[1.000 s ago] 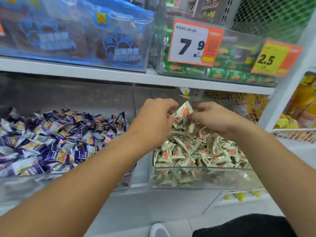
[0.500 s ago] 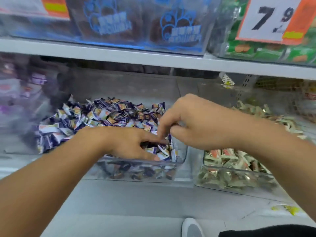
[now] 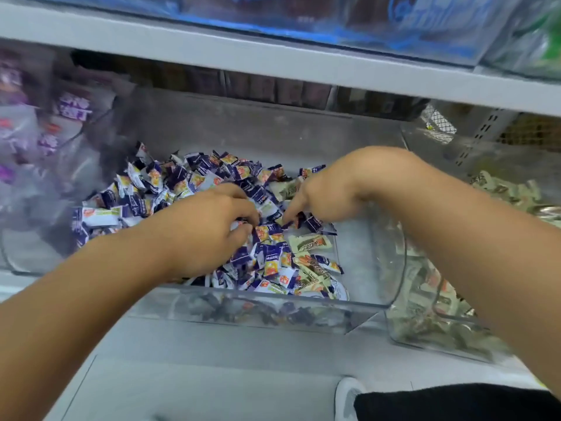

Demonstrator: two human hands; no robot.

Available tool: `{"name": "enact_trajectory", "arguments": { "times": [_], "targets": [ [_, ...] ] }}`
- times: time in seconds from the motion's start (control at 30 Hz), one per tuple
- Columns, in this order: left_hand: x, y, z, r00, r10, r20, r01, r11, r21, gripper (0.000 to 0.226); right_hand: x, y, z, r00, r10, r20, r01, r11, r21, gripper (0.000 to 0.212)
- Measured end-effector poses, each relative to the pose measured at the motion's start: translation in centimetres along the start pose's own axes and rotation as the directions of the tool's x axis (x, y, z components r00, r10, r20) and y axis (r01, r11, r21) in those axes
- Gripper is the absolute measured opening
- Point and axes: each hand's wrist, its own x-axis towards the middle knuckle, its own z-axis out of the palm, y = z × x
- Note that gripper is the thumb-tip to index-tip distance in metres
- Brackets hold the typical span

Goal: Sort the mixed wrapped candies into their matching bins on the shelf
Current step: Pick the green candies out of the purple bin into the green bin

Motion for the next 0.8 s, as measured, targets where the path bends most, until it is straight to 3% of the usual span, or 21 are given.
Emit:
{"name": "enact_trajectory", "arguments": {
  "times": [0.1, 0.17, 0.23, 0.3, 0.4, 0.47, 0.6, 0.8],
  "targets": [
    [-0.1, 0.1, 0.0, 0.986, 0.024, -0.164, -0.028, 0.999, -0.025, 0.025, -0.6, 0.6, -0.7, 0.989, -0.008, -0.145, 0.032, 0.986, 0.161, 0.072],
    [0.0, 0.8, -0.2, 0.974, 0.104, -0.200, -0.113, 0.993, -0.031, 0.024, -1.1, 1.0, -0.6, 0.987, -0.013, -0.160, 0.060, 0.955, 0.291, 0.057],
    [0.3, 1.7, -0.2, 0.983, 0.166, -0.073, -0.176, 0.970, -0.165, 0.033, -1.1, 1.0, 0.1, 0.997, -0.037, -0.073, 0.057, 0.952, 0.300, 0.043],
    [0.9, 2.5, 0.2, 0.962, 0.228, 0.151, -0.189, 0.953, -0.235, 0.042, -0.6, 0.5, 1.0, 0.999, -0.046, 0.007, 0.044, 0.988, 0.150, 0.040],
    [1.8, 3.2, 0.8, 0.895, 0.197, 0.401, -0.214, 0.977, -0.001, 0.049, 0.6, -0.2, 1.7, 0.998, -0.009, 0.066, 0.001, 0.994, 0.107, 0.057],
    [2.4, 3.4, 0.5, 0.888, 0.134, 0.440, -0.180, 0.981, 0.065, 0.051, 1.0, -0.9, 1.8, 0.995, 0.006, 0.098, -0.014, 0.996, 0.084, 0.061],
    [3.0, 2.3, 0.0, 0.912, 0.083, 0.401, -0.134, 0.986, 0.100, 0.046, -0.4, -1.7, 1.9, 0.999, 0.015, 0.049, -0.016, 1.000, 0.016, 0.055],
    [3.2, -0.6, -1.3, 0.988, 0.011, 0.152, -0.021, 0.998, 0.063, 0.028, -0.4, -2.3, 3.2, 0.983, -0.078, 0.167, 0.059, 0.992, 0.112, 0.036]
  ]
}}
